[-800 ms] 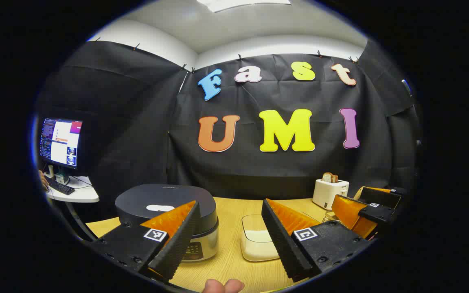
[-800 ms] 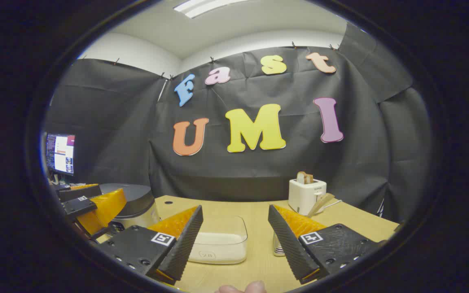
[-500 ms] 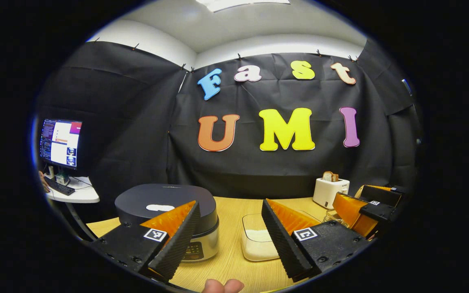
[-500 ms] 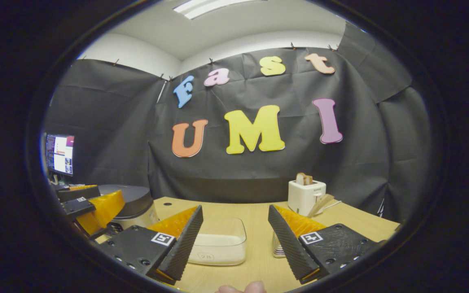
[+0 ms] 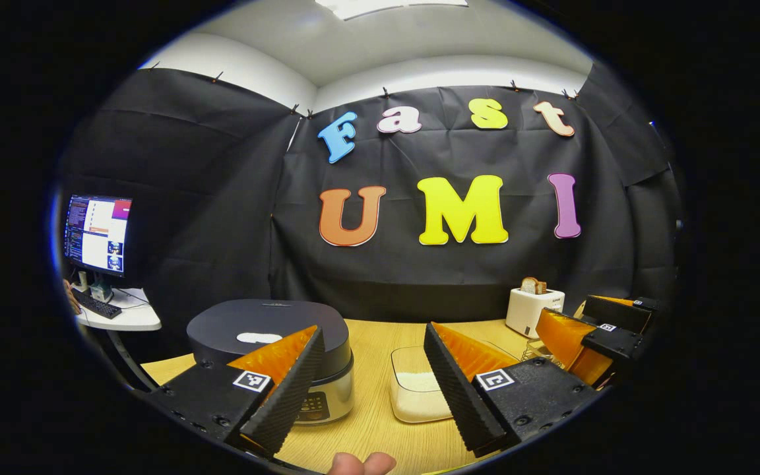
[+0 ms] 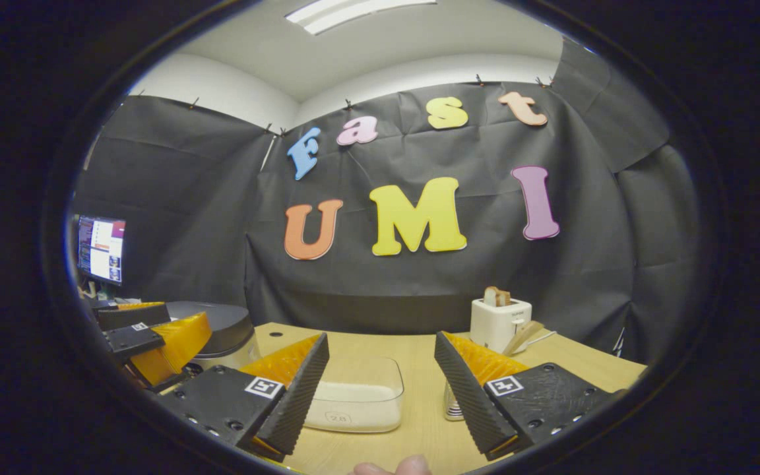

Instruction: Close the left gripper, press the button to open the rice cooker; take a wooden spoon from the chopstick holder with the right hand, scoop a spoonful of rice and pour it into the rice cooker, then put the wooden spoon back into the chopstick holder.

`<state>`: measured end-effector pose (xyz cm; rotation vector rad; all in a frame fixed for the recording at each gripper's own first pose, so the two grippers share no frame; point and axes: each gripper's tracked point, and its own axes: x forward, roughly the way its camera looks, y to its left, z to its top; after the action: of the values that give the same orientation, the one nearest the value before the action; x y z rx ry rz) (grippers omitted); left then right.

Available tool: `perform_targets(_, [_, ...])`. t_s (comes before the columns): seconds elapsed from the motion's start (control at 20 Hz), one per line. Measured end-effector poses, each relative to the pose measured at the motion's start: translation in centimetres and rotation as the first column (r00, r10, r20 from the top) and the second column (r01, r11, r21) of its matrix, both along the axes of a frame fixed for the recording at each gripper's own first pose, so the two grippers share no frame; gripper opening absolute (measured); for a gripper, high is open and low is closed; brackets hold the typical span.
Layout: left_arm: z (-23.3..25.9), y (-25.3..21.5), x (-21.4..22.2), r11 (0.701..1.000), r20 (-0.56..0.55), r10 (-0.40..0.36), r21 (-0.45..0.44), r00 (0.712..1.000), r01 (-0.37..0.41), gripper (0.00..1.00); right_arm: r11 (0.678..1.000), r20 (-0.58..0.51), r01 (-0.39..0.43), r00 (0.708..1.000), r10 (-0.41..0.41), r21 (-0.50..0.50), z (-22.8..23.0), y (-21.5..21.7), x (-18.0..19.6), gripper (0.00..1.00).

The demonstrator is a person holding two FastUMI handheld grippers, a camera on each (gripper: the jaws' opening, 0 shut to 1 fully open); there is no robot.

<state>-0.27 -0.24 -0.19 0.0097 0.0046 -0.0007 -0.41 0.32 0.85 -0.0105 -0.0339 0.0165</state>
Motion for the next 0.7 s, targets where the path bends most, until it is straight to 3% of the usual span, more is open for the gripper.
perform_targets(0.7, [-0.3,0.0,-0.3,0.999,-0.016,0.049,-0.018,0.999,-0.050,0.96,1.000,0.017,-0.007,1.000,0.007,-0.014,0.5,-1.6,-0.4,0.96])
